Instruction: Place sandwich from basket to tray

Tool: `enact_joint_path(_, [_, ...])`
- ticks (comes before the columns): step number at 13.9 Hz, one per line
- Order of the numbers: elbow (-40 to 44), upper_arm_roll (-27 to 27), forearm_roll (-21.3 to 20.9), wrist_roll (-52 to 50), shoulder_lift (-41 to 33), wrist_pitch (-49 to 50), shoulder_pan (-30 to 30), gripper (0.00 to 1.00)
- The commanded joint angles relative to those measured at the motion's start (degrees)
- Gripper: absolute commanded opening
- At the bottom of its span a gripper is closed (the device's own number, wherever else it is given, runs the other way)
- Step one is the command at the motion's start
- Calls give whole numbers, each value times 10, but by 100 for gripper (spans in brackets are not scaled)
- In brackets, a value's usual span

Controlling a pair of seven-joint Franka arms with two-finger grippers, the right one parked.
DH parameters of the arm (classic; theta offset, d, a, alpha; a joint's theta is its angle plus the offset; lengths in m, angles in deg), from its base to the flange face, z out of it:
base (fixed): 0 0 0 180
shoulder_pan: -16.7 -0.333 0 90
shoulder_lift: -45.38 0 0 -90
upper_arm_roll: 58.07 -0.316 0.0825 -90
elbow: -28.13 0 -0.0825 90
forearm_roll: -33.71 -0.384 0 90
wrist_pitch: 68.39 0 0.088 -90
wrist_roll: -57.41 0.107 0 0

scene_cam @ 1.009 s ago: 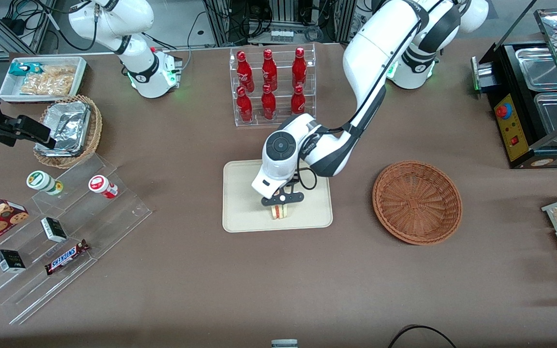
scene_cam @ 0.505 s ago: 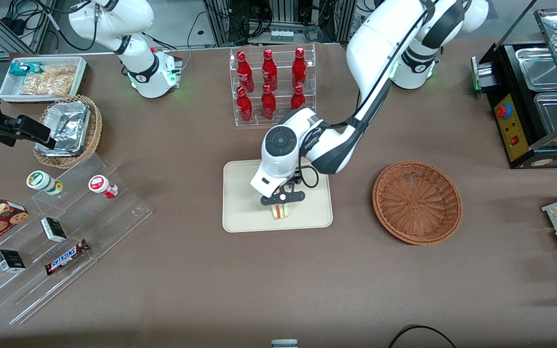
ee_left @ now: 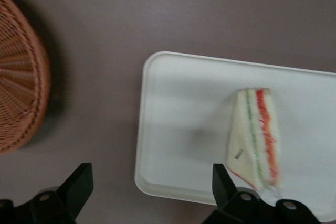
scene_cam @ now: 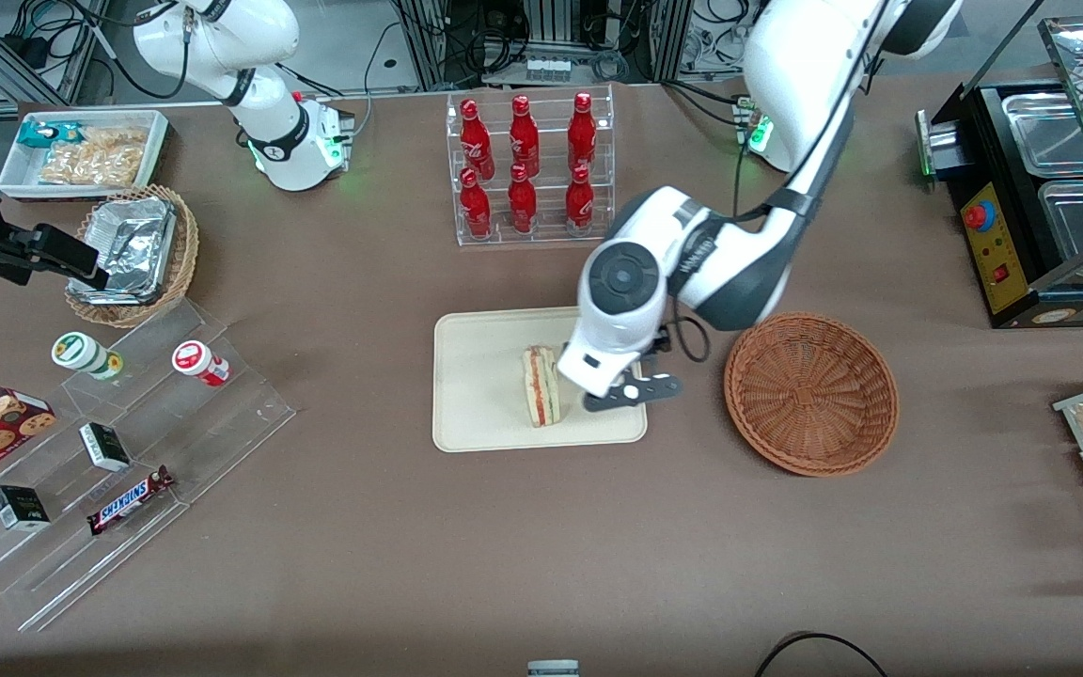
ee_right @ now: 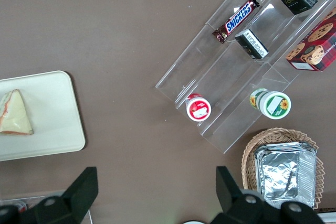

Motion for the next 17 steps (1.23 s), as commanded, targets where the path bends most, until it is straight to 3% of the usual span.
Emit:
enact_joint_path(1, [-103,4,-5,81,-91,1,-58,100])
enact_joint_path(6, [-186,4,-5,199,-177,11,-144,100])
enact_joint_path(13, [-184,7,19,347,-259,104,-259,100])
enact_joint_path(17, [-170,6,21,416,-302,151,-291,100])
